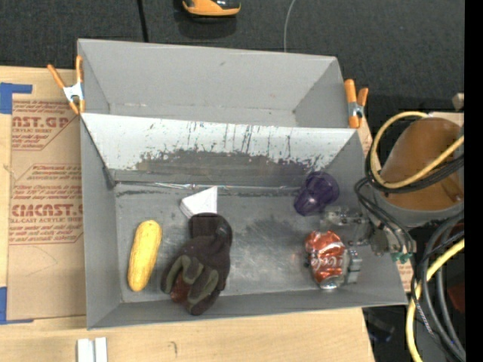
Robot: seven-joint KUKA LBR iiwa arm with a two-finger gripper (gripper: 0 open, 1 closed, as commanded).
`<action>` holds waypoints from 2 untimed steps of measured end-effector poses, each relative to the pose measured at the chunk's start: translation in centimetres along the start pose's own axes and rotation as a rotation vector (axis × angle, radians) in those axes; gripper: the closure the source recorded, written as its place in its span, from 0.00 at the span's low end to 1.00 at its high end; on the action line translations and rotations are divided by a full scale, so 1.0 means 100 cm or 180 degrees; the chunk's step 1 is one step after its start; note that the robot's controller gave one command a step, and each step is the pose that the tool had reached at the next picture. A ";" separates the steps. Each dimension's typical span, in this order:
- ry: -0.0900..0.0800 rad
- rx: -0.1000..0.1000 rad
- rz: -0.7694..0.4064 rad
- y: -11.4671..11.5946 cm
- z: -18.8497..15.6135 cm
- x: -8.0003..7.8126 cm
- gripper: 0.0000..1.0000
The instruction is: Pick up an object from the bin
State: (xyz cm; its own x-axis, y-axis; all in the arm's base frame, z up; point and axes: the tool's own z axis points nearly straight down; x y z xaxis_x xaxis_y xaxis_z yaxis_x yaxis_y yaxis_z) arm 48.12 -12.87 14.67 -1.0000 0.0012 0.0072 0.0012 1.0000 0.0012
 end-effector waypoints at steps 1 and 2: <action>-0.0024 0.0005 -0.0005 0.000 -0.004 -0.002 0.00; -0.0024 0.0003 -0.0296 0.011 0.054 -0.010 1.00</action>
Offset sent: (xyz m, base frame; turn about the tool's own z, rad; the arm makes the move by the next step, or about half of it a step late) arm 0.0092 0.0104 -0.0531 -0.0931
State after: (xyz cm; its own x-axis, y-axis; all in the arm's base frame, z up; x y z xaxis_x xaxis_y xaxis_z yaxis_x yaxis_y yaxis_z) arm 49.05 -11.73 9.29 -0.9958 -0.0916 -0.0004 -0.0916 0.9958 0.0006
